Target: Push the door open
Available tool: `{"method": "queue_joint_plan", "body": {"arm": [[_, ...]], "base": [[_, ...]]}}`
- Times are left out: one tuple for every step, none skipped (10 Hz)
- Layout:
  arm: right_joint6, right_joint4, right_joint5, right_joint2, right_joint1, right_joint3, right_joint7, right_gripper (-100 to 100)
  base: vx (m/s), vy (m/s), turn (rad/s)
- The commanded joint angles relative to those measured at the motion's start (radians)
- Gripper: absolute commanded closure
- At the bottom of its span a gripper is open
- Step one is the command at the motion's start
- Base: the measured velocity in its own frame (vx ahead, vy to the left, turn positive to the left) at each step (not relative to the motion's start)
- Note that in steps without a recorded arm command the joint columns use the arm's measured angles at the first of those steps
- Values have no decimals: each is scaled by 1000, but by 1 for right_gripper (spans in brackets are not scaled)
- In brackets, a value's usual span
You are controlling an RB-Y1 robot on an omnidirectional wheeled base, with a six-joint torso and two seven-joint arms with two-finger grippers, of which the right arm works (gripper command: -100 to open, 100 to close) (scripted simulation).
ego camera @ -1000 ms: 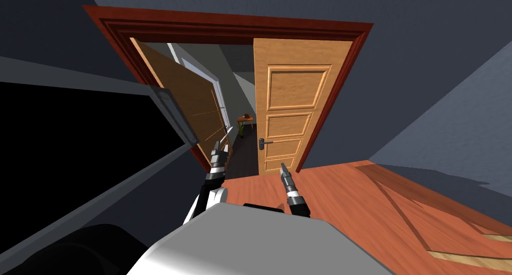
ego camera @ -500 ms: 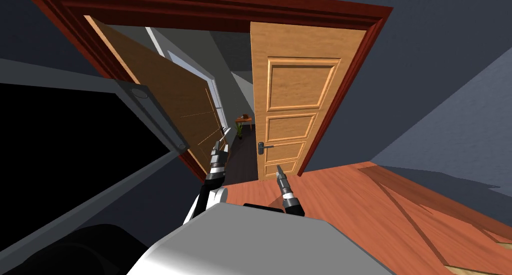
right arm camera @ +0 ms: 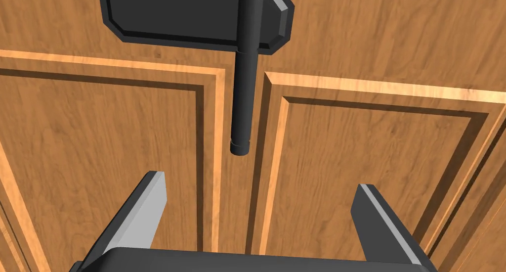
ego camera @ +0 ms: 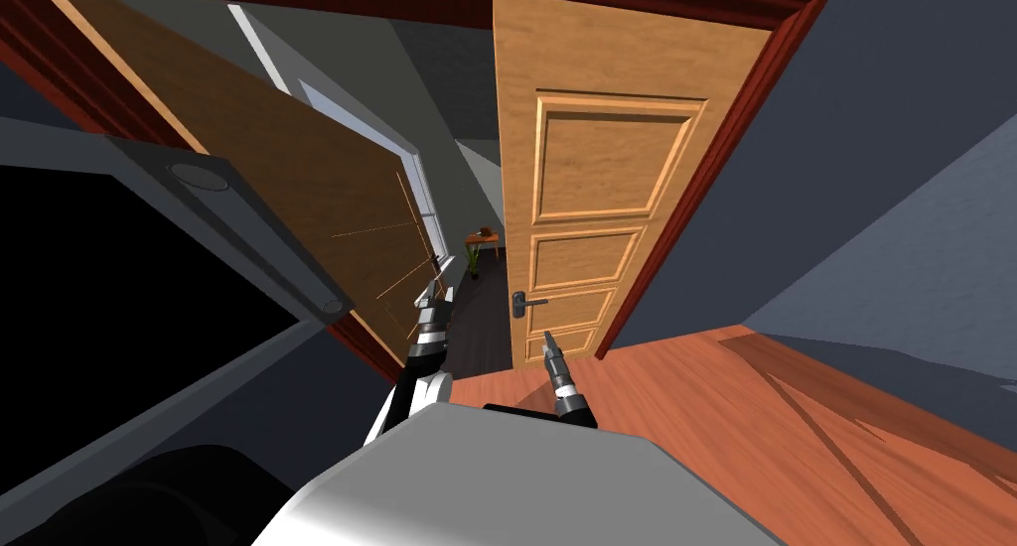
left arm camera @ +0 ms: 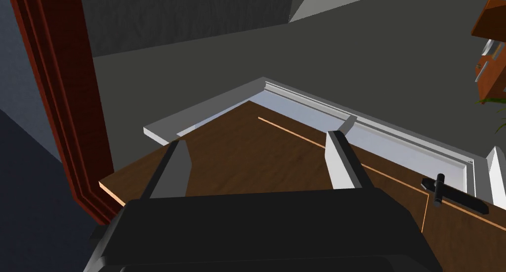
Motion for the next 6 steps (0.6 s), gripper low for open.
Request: {"method": "queue_joint_plan", "body": {"arm": [[-1,14,9,9,0,7,-8,-100],[0,20,14,15,1,11,-12,-100],[-1,15,11,11,2,9,-8,-100],[5,19,9,-18,-7,7,-8,-100],[8,22,8,-31,-12,5,-8,-100],[12,25,6,-40,-18,3,-7,-100]], "base": [[201,30,-24],[209,25,-20],[96,13,-3],[103,23,13],[181,45,13],[183,45,10]]}}
